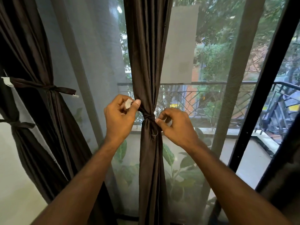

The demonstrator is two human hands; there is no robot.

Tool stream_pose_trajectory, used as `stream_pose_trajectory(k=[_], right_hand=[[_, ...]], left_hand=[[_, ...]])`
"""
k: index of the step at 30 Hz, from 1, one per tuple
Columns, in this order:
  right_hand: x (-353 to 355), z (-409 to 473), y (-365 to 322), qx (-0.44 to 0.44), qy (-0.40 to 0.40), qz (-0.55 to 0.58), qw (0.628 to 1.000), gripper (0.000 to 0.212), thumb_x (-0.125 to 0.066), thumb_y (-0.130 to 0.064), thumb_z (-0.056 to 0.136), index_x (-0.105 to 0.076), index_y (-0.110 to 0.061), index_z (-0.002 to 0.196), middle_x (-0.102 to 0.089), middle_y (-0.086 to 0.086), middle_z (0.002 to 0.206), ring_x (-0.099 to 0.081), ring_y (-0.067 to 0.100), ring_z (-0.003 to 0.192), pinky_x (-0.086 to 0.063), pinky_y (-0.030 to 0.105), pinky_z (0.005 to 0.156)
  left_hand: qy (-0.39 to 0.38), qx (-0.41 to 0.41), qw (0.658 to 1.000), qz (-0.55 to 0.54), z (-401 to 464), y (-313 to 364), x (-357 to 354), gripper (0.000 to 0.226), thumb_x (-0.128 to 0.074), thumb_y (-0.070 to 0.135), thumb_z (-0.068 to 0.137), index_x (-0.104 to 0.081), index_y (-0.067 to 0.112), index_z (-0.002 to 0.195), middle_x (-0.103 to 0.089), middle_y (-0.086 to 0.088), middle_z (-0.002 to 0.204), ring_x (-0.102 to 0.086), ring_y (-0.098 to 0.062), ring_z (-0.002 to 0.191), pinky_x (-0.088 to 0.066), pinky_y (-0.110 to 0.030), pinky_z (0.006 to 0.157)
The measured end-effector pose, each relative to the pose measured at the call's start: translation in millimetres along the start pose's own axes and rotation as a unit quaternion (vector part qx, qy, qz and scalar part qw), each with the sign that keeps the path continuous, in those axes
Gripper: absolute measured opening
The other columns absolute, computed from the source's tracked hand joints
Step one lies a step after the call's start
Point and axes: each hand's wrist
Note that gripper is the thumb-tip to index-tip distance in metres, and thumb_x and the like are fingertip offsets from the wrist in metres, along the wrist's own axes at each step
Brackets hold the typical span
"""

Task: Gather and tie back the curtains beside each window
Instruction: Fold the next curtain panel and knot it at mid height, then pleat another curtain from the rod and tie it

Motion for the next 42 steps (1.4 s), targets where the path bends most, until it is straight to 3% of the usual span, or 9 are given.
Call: stream_pose_trajectory(k=[3,7,11,14,20,23,31,39,42], right_hand=[[13.1,9.4,0.7,0.017,-0.003,-0.016,1.0,0.01,-0.073,-0.028,0.09,-0.068,-0.022,0.083,-0.064,-0.011,0.084,-0.061,0.008,0.074,-0.054,0.034,0.074],[36.4,26.3,1.3,0.061,-0.007,-0.056,0.997,0.003,-0.07,-0.022,0.09,-0.067,-0.021,0.09,-0.062,-0.009,0.091,-0.058,0.011,0.082,-0.054,0.04,0.081],[81.1,55.9,0.9,0.116,0.0,-0.139,0.984,0.019,-0.068,-0.024,0.091,-0.066,-0.017,0.109,-0.063,0.002,0.108,-0.061,0.023,0.098,-0.053,0.044,0.086],[124.1,76.9,-0.4,0.123,0.025,-0.182,0.975,0.023,-0.067,-0.029,0.092,-0.065,-0.017,0.112,-0.06,0.004,0.111,-0.061,0.026,0.099,-0.054,0.045,0.084],[231.4,97.3,-12.4,0.137,0.117,-0.261,0.948,0.02,-0.064,-0.022,0.09,-0.065,-0.013,0.108,-0.059,0.007,0.113,-0.062,0.033,0.099,-0.052,0.044,0.082],[293.3,103.2,-25.9,0.149,0.178,-0.286,0.93,0.017,-0.061,-0.016,0.089,-0.064,-0.011,0.105,-0.058,0.008,0.11,-0.061,0.032,0.094,-0.051,0.044,0.078],[438.8,107.3,-65.3,0.147,0.29,-0.378,0.867,0.012,-0.059,-0.012,0.084,-0.06,-0.01,0.095,-0.056,0.008,0.095,-0.056,0.032,0.082,-0.049,0.045,0.072],[528.6,115.0,-102.2,0.098,0.343,-0.445,0.822,0.01,-0.059,-0.014,0.084,-0.056,-0.016,0.093,-0.045,-0.004,0.091,-0.057,0.032,0.087,-0.043,0.041,0.071],[544.5,116.5,-100.5,0.1,0.35,-0.448,0.816,0.008,-0.059,-0.014,0.084,-0.056,-0.015,0.091,-0.048,-0.001,0.09,-0.056,0.032,0.084,-0.041,0.04,0.069]], left_hand=[[0.031,-0.025,0.999,0.038,4.0,9.7,-3.2,0.015,-0.072,0.019,0.092,-0.064,0.012,0.082,-0.047,-0.005,0.051,-0.039,-0.01,0.045,-0.035,-0.024,0.048],[0.019,-0.068,0.993,0.095,22.6,30.8,-14.6,0.028,-0.069,0.022,0.092,-0.061,0.009,0.069,-0.049,-0.002,0.051,-0.043,-0.011,0.046,-0.036,-0.023,0.051],[-0.009,-0.131,0.984,0.118,57.0,68.1,-39.0,0.034,-0.067,0.025,0.091,-0.058,0.006,0.065,-0.053,-0.006,0.053,-0.048,-0.016,0.049,-0.038,-0.028,0.051],[-0.03,-0.177,0.975,0.131,81.8,101.5,-66.8,0.033,-0.067,0.028,0.09,-0.058,0.008,0.064,-0.055,-0.003,0.055,-0.047,-0.013,0.051,-0.039,-0.029,0.053],[-0.039,-0.228,0.963,0.138,128.7,170.7,-128.8,0.032,-0.065,0.034,0.087,-0.065,0.009,0.067,-0.057,-0.002,0.056,-0.058,-0.025,0.055,-0.045,-0.032,0.058],[-0.046,-0.259,0.956,0.13,151.5,216.4,-155.3,0.03,-0.065,0.031,0.087,-0.065,0.007,0.068,-0.055,-0.002,0.057,-0.057,-0.023,0.058,-0.038,-0.03,0.058],[-0.052,-0.365,0.923,0.109,209.7,341.7,-191.1,0.027,-0.066,0.028,0.089,-0.057,0.018,0.065,-0.05,0.004,0.055,-0.054,-0.025,0.059,-0.045,-0.032,0.061],[-0.037,-0.371,0.924,0.085,236.3,422.1,-220.9,0.028,-0.061,0.036,0.087,-0.062,0.015,0.069,-0.063,-0.004,0.068,-0.06,-0.031,0.071,-0.052,-0.037,0.065],[-0.04,-0.357,0.93,0.078,230.3,438.7,-238.6,0.028,-0.061,0.039,0.086,-0.059,0.019,0.066,-0.064,-0.003,0.068,-0.061,-0.027,0.067,-0.052,-0.034,0.062]])
Point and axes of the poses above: each hand's wrist, its own z-axis towards the middle knuckle, its own x-axis out of the back of the hand, y = z × x
